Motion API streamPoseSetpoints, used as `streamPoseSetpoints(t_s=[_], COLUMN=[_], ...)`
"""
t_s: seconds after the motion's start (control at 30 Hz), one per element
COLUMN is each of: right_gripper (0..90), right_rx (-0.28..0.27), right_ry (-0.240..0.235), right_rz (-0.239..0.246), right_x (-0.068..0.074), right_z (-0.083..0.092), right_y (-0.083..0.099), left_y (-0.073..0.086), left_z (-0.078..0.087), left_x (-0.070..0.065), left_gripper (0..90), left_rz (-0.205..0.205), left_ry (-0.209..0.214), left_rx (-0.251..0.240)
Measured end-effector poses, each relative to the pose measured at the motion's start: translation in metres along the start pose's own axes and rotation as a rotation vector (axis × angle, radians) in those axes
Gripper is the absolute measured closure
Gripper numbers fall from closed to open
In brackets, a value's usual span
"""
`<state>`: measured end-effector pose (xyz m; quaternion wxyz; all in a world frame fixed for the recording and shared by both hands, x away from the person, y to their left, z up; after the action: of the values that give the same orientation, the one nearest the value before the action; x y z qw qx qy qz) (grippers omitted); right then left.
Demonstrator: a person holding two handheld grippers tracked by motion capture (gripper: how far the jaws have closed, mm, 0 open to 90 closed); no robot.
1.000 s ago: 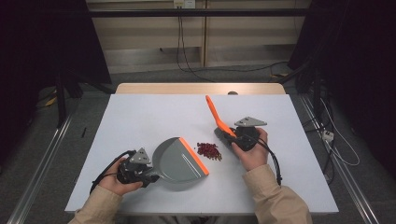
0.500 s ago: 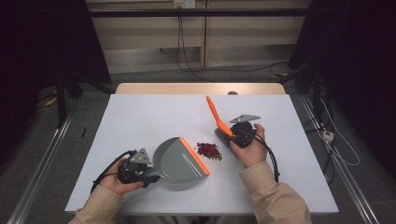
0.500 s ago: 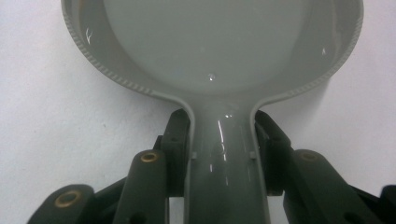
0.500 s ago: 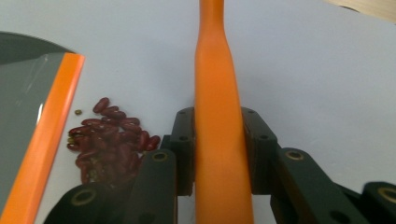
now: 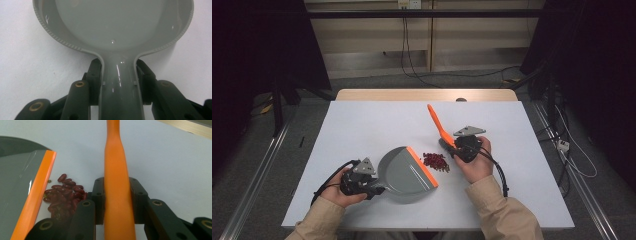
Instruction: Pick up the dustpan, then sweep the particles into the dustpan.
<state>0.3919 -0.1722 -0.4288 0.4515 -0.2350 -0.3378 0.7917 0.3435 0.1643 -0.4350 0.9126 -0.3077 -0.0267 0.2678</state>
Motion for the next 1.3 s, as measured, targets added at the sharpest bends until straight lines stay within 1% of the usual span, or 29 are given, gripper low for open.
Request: streamPoseSetpoints(t_s=[0.03,0.07,0.1,0.13,0.27,0.3,0.33,0.37,0.5,0.53,0.57,0.6,0.63,0.73,0.77,0.83,0.87,0.9,0.93,0.97,1.0,1.03,1.07,1.1,1.13,1.23,1.27,1.3], right_gripper=[71.1,71.0,71.0,71.1,71.0,71.0,71.0,71.0,71.0,71.0,70.9,70.9,70.9,70.8,70.7,70.7,70.6,70.6,70.6,70.6,70.6,70.6,70.6,70.6,70.6,70.6,70.6,70.6], right_rx=[-0.006,-0.011,-0.013,-0.013,-0.018,-0.019,-0.020,-0.020,-0.024,-0.025,-0.026,-0.027,-0.028,-0.029,-0.031,-0.032,-0.032,-0.033,-0.036,-0.034,-0.035,-0.036,-0.036,-0.039,-0.039,-0.042,-0.043,-0.044], right_ry=[-0.002,-0.001,0.001,0.000,0.003,0.003,0.005,0.003,0.002,0.002,0.000,-0.001,0.002,0.001,0.001,-0.006,-0.007,-0.006,-0.014,-0.019,-0.014,-0.018,-0.021,-0.017,-0.022,-0.027,-0.030,-0.029], right_rz=[0.006,0.010,0.012,0.014,0.017,0.019,0.022,0.025,0.041,0.039,0.038,0.036,0.036,0.038,0.042,0.040,0.039,0.039,0.033,0.031,0.037,0.036,0.035,0.036,0.034,0.028,0.029,0.033], right_x=[0.001,0.001,0.002,0.002,0.003,0.003,0.004,0.005,0.008,0.008,0.008,0.008,0.009,0.012,0.013,0.015,0.015,0.016,0.017,0.018,0.019,0.019,0.020,0.020,0.019,0.019,0.019,0.019], right_z=[0.000,0.000,0.000,0.000,-0.001,-0.001,-0.001,-0.001,-0.001,-0.001,-0.001,-0.001,-0.001,-0.001,-0.001,-0.001,-0.001,-0.001,-0.001,-0.001,-0.002,-0.002,-0.002,-0.002,-0.002,-0.001,-0.001,-0.001], right_y=[0.001,0.001,0.001,0.001,0.001,0.001,0.001,0.001,0.002,0.002,0.002,0.002,0.002,0.003,0.003,0.003,0.003,0.003,0.002,0.002,0.002,0.002,0.002,0.002,0.002,0.002,0.003,0.003], left_y=[0.000,0.000,0.000,-0.001,-0.001,0.000,-0.001,-0.001,-0.001,-0.002,-0.001,-0.002,-0.002,-0.002,-0.002,-0.002,-0.002,-0.002,-0.003,-0.003,-0.003,-0.003,-0.003,-0.002,-0.002,-0.002,-0.002,-0.002], left_z=[0.000,0.000,-0.001,0.000,-0.001,-0.002,-0.001,-0.002,-0.002,-0.001,-0.003,-0.003,-0.004,-0.004,-0.004,-0.005,-0.006,-0.005,-0.006,-0.006,-0.006,-0.005,-0.005,-0.006,-0.007,-0.008,-0.007,-0.008], left_x=[0.001,0.001,0.001,0.001,0.001,0.002,0.002,0.002,0.001,0.003,0.002,0.002,0.002,0.002,0.003,0.003,0.001,0.004,0.003,0.003,0.003,0.004,0.004,0.001,0.000,-0.002,-0.002,-0.004], left_gripper=[63.0,62.9,62.9,62.9,62.9,62.9,62.9,63.0,62.9,62.9,62.9,62.9,62.9,62.9,62.8,62.8,62.8,62.8,62.8,62.8,62.8,62.8,62.7,62.7,62.7,62.6,62.6,62.6], left_rz=[-0.015,-0.009,-0.001,-0.001,-0.001,0.002,-0.005,-0.008,0.001,-0.025,-0.006,-0.008,0.003,0.000,-0.011,-0.019,-0.001,-0.042,-0.042,-0.046,-0.045,-0.040,-0.042,-0.018,-0.005,-0.024,-0.040,-0.027], left_ry=[-0.001,0.001,0.002,-0.011,-0.005,0.021,0.025,0.013,0.020,0.027,0.019,0.019,0.021,0.022,0.029,0.025,0.008,0.030,0.021,0.025,0.026,0.038,0.041,0.036,0.055,0.059,0.057,0.063], left_rx=[0.012,0.012,0.001,0.008,0.011,0.009,0.019,0.014,0.009,0.031,0.014,0.015,0.009,0.015,0.030,0.037,0.030,0.060,0.060,0.063,0.062,0.059,0.063,0.045,0.029,0.046,0.060,0.049])
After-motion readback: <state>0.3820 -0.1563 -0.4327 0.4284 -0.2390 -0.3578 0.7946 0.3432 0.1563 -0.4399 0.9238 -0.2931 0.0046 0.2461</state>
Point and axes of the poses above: each handheld gripper's, and its own axes: z roughly backward along the jaws, y roughly out of its underside, x roughly to its left, the point moved 1 cm from there along -z, roughly forward along the jaws, and after that the axes turned 3 degrees about z, right-handed, at the moved point
